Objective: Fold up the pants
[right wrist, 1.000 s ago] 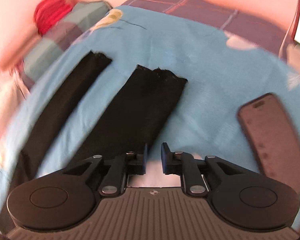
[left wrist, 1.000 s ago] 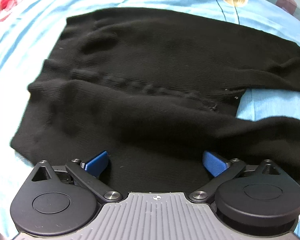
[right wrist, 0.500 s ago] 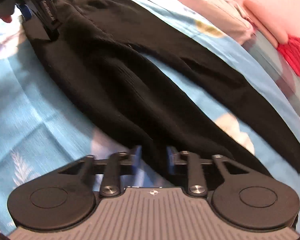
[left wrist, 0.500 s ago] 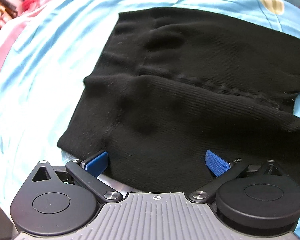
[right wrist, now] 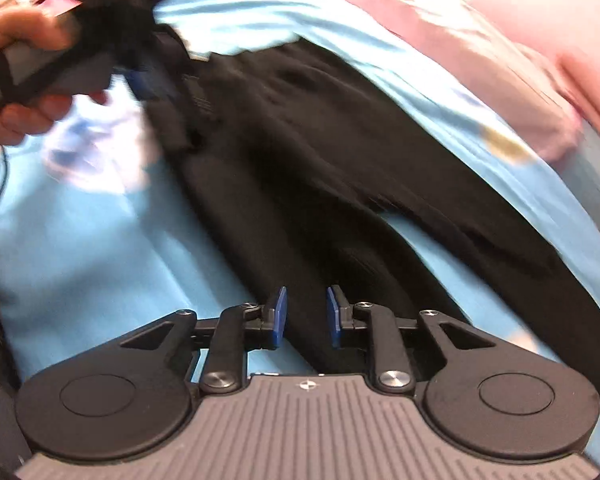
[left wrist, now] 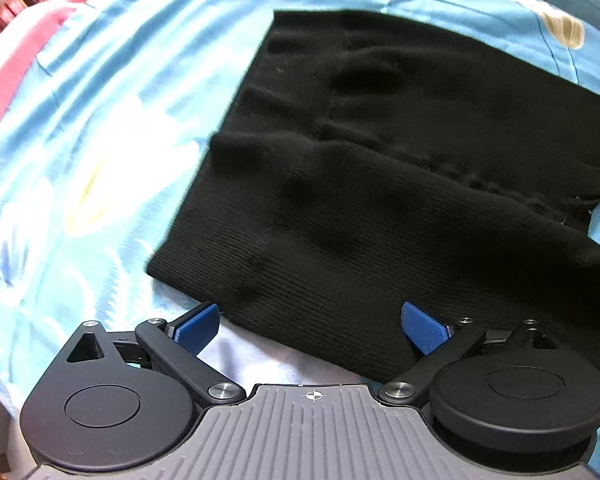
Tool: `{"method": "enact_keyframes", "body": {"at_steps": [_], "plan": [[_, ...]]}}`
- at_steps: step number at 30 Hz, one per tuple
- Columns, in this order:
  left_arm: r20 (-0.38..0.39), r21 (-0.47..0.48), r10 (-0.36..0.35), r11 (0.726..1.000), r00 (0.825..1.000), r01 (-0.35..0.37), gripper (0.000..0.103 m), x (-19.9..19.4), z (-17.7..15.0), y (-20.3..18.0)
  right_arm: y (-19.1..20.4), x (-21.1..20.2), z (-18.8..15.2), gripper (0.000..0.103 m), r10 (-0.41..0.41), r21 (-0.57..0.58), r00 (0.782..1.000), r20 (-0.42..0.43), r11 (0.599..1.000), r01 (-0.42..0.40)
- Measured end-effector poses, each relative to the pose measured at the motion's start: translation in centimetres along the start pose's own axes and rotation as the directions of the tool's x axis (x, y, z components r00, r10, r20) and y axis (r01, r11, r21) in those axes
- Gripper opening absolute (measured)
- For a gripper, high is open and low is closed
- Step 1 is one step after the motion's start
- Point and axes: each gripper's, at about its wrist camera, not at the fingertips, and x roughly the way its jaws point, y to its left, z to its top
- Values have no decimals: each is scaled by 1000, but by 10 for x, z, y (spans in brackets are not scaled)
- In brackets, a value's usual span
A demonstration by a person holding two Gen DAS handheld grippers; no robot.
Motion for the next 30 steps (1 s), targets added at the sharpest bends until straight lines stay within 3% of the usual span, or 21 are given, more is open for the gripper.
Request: {"method": "enact_keyframes", "body": {"at_steps": [2,7,9,12,14,15,16,18,20,22,24,27,29,30], "plan": [[23,-10,10,1000,1000,-10,103,-9,1,10,18,14,16,26,37,-55,999,24,998,-36],[67,-115,46,993,997,-38,103,-29,-4,60,60,46,56,41,77,-194,994,78,979,-60],[70,-173,71,983,995,-58,103,-33,-10,86,73,60,73,44,74,-245,992,98,968,-48],[59,-238,98,968,993,-81,103,-36,-23,121,85,88,93,57,51,-266,991,127,964,-16],[42,-264,104,960,994,-89,103,-32,-29,144,85,100,100,57,27,-251,986,163,968,15],[31,-272,105,958,994,-93,103,-28,-31,155,83,106,106,47,18,-237,985,171,971,24],[23,-280,107,955,994,-96,103,-27,-35,160,80,109,112,12,14,-213,986,166,977,22],[5,-293,111,950,994,-105,103,-23,-43,169,84,121,129,11,9,-151,993,115,988,9],[-6,-304,117,946,993,-113,103,-23,-49,177,108,112,138,11,80,-182,988,135,982,-54],[-6,-313,123,942,992,-119,103,-21,-48,177,137,109,143,11,60,-233,982,179,972,-17],[1,-309,128,943,992,-121,103,-21,-43,178,135,124,148,12,62,-168,989,131,985,-40],[36,-278,126,954,991,-112,103,-24,-35,167,117,116,144,28,86,-110,987,134,991,-71],[51,-244,115,965,992,-99,103,-32,-29,154,93,99,131,44,113,-34,983,148,993,-109],[61,-230,105,969,993,-88,103,-33,-25,147,85,91,126,58,106,9,982,154,994,-109]]}}
